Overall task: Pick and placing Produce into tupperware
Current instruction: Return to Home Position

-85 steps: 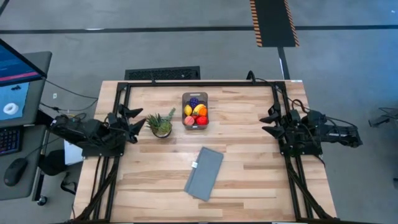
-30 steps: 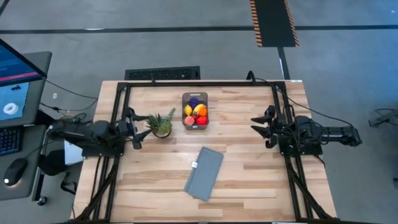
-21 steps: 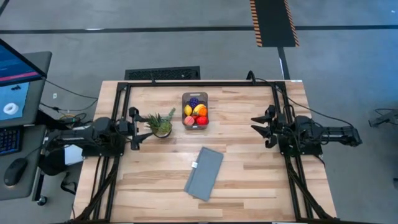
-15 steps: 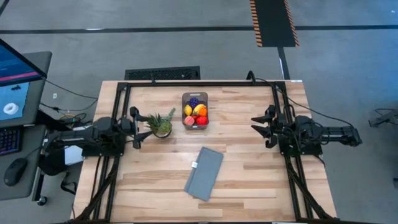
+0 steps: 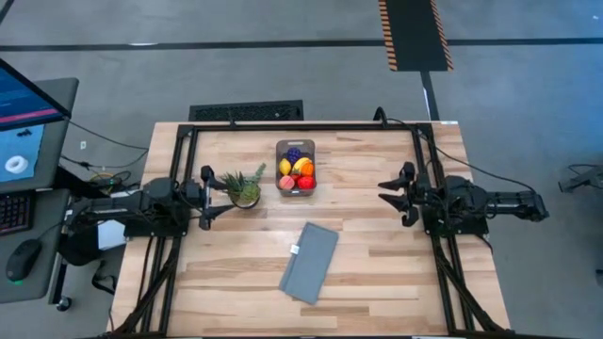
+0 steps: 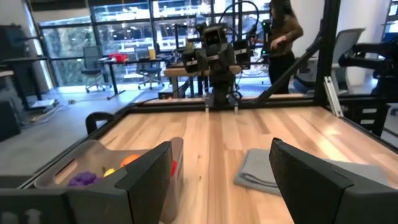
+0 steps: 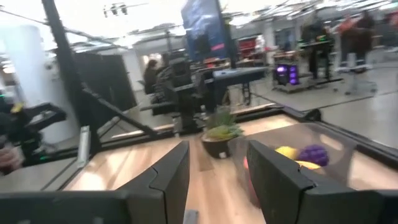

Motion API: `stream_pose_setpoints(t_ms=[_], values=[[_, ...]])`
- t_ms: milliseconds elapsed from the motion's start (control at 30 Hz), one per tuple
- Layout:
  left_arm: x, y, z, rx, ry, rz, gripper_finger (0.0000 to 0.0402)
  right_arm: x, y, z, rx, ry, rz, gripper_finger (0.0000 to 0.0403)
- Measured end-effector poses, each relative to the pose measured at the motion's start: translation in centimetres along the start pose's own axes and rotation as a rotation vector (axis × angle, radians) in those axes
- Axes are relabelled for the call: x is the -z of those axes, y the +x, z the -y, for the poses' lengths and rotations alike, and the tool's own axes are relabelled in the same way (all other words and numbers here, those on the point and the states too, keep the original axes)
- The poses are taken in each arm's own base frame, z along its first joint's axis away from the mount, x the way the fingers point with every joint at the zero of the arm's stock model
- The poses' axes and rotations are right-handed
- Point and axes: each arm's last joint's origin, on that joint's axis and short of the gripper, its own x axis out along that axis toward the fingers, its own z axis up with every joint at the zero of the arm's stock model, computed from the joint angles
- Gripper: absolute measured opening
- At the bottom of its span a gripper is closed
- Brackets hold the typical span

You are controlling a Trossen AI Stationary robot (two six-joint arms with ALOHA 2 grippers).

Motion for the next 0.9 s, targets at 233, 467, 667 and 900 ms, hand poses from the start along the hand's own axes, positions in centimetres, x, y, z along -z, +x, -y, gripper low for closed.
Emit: stream_pose_setpoints(t_ms=[233,467,667,900], values=[[0.07,0.0,0.07,0.024,-0.011,-0.006,0.0259,0.34,-0.01,-0.12,-0.044,0.008,-0.04,0.0185],[0.06,0.0,0.07,0.025,-0.028,-0.006,0.0259,0.91,0.0,-0.45,-0.078,-0.02,-0.098,0.0182],[0.06,0.0,0.07,0.023,-0.043,-0.006,0.0259,0.9,0.01,-0.37,-0.069,-0.059,-0.095,0.0182],[0.09,0.0,0.01,0.003,-0.065,-0.009,0.0259,0.9,0.01,-0.37,-0.069,-0.063,-0.095,0.0182]])
